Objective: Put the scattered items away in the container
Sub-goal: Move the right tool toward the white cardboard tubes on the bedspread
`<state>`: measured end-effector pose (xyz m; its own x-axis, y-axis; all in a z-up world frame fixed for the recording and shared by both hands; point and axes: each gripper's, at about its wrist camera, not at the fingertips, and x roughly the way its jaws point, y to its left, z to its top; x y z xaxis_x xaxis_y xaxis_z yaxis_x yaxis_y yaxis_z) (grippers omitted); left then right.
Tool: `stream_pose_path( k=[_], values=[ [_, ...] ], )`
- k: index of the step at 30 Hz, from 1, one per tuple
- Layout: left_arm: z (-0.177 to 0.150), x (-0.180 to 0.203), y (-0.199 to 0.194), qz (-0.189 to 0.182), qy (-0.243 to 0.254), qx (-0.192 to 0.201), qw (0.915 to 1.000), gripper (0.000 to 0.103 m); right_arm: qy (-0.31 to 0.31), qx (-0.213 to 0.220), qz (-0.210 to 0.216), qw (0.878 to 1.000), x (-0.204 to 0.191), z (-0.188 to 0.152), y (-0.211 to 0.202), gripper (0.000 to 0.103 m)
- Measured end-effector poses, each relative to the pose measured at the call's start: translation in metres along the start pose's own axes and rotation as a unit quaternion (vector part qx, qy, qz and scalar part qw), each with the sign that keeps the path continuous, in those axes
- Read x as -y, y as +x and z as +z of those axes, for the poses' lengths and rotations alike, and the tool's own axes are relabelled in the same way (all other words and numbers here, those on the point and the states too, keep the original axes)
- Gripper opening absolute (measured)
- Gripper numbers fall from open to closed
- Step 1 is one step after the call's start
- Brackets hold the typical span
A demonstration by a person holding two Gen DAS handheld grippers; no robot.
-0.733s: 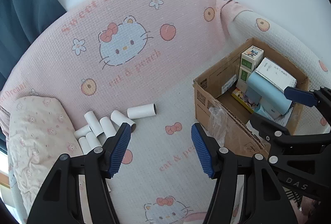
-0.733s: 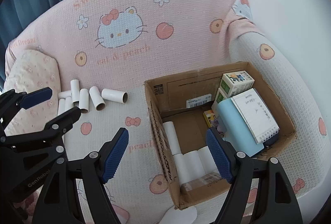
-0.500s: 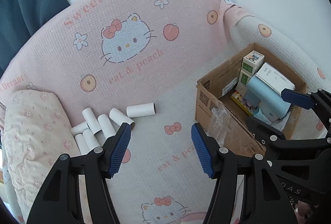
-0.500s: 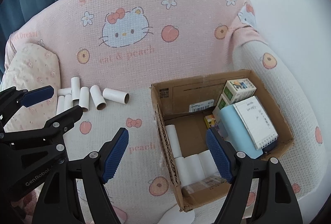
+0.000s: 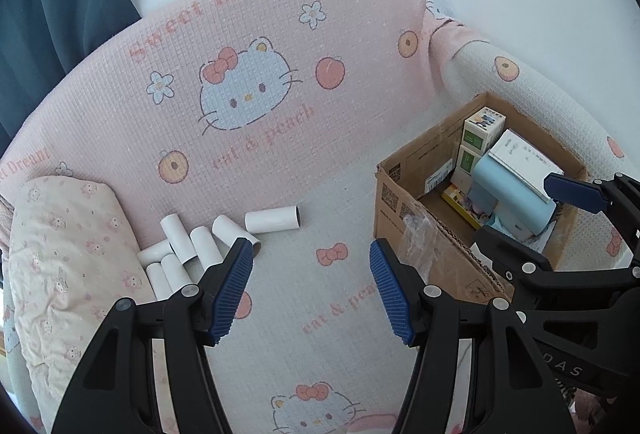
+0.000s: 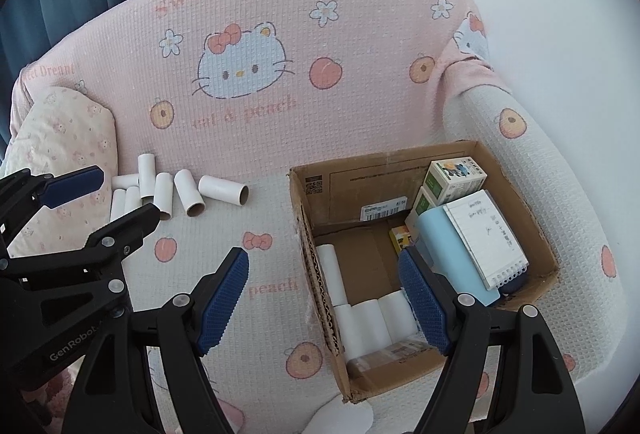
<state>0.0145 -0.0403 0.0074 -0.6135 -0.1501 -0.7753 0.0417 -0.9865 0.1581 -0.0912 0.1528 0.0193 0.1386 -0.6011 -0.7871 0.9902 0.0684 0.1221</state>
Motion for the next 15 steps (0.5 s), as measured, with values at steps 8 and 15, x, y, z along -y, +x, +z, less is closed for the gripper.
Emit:
stream_pose_path(
  k=[8, 15],
  values=[
    [0.000, -0.005, 0.005, -0.003, 0.000, -0.004, 1.0000, 0.065, -0.005, -0.006, 0.002, 1.000, -0.002, 0.002, 0.004, 0.076],
    [-0.002, -0.030, 0.022, -0.009, -0.027, -0.017, 0.9995, 0.065, -0.009, -0.019, 0.029, 0.999, -0.017, 0.009, 0.024, 0.076]
  ],
)
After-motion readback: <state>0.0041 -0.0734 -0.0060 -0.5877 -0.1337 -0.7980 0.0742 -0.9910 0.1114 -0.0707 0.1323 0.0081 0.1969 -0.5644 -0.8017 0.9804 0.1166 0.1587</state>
